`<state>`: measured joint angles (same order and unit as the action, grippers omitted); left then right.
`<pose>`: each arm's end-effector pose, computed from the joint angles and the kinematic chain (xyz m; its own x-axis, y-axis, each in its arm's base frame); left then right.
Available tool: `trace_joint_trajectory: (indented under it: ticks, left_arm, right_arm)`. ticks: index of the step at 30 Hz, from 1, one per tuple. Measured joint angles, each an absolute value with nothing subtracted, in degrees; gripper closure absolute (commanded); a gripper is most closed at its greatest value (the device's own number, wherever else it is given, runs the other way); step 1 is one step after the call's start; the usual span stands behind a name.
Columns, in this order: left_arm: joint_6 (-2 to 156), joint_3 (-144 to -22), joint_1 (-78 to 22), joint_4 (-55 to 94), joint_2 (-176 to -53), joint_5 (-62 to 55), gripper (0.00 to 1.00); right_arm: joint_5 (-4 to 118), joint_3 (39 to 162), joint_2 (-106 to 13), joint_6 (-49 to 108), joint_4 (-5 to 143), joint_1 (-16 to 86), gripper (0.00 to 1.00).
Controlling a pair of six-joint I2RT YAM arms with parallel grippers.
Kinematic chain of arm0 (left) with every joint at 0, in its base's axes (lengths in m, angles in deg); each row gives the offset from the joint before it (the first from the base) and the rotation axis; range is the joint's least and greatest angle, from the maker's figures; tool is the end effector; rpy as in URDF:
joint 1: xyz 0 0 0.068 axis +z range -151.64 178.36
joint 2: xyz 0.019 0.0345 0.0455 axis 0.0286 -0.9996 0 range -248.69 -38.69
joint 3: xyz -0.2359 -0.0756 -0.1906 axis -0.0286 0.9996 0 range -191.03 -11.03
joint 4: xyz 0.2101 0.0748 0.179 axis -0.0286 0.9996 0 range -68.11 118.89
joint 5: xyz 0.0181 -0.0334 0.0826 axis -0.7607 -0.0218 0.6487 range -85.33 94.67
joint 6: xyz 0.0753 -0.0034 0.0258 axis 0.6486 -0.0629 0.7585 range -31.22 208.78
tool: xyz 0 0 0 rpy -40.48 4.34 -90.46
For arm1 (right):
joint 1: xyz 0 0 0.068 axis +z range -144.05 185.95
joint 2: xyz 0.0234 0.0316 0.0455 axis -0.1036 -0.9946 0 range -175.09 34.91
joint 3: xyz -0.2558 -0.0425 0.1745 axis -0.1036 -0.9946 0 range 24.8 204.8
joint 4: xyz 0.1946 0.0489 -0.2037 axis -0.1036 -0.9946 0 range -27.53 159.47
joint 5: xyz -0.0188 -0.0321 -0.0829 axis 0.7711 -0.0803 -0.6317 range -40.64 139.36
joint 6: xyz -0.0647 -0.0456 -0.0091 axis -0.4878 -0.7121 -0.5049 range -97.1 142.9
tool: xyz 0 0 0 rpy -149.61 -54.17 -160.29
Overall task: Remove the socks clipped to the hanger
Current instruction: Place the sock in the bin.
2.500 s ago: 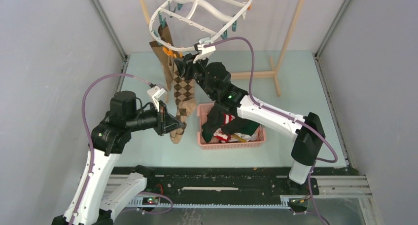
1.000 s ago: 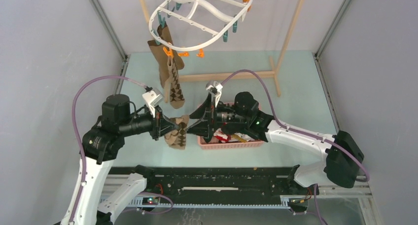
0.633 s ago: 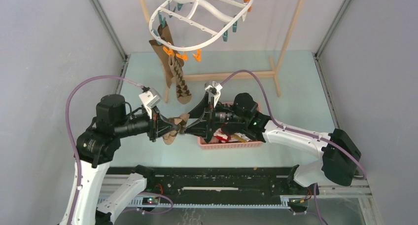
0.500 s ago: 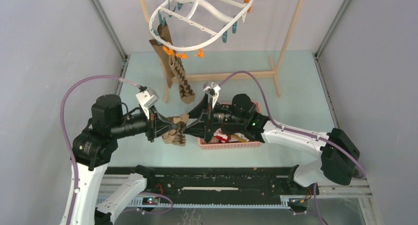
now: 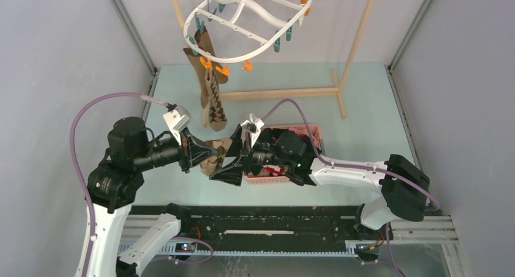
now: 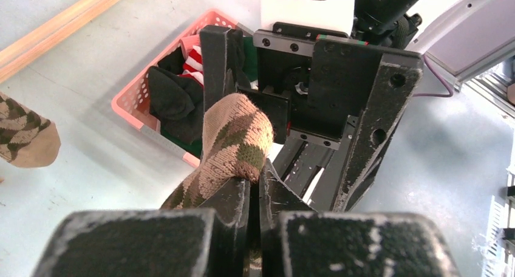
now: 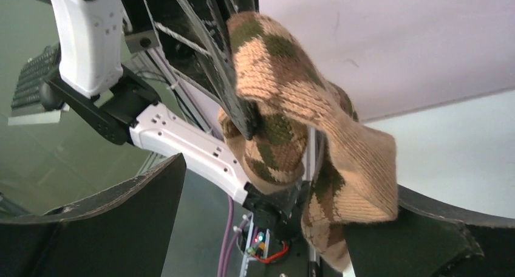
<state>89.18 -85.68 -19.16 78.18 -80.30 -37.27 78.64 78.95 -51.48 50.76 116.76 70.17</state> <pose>0.0829 -0.0743 0.4648 -0.3706 0.1224 -0.9207 0.8121 0.5237 -0.2573 0.1399 0.3669 0.3587 -0.3632 0.1853 -0.9131 -0.9288 -0.1500 0.3390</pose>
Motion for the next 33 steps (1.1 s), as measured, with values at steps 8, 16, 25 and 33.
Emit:
trace_joint_trajectory:
  ticks: [8, 16, 25, 33]
  left_arm:
    - [85.6, -84.1, -19.2, 74.6, -79.8, -34.9, 0.92]
    - [81.9, -84.1, -19.2, 72.1, -79.3, -33.0, 0.27]
    - [82.8, -83.9, -19.2, 73.3, -78.6, -26.5, 0.00]
    - [84.5, -80.8, -10.1, 75.2, -82.0, -26.5, 0.00]
  right_arm:
    - [71.7, 79.0, -51.8, 52.5, 120.0, 70.9, 0.78]
    - [69.3, 79.6, -52.3, 54.6, 118.5, 69.6, 1.00]
    - [69.9, 77.4, -46.9, 55.8, 106.1, 64.4, 1.00]
    - [63.9, 68.0, -37.1, 55.2, 89.7, 55.9, 1.00]
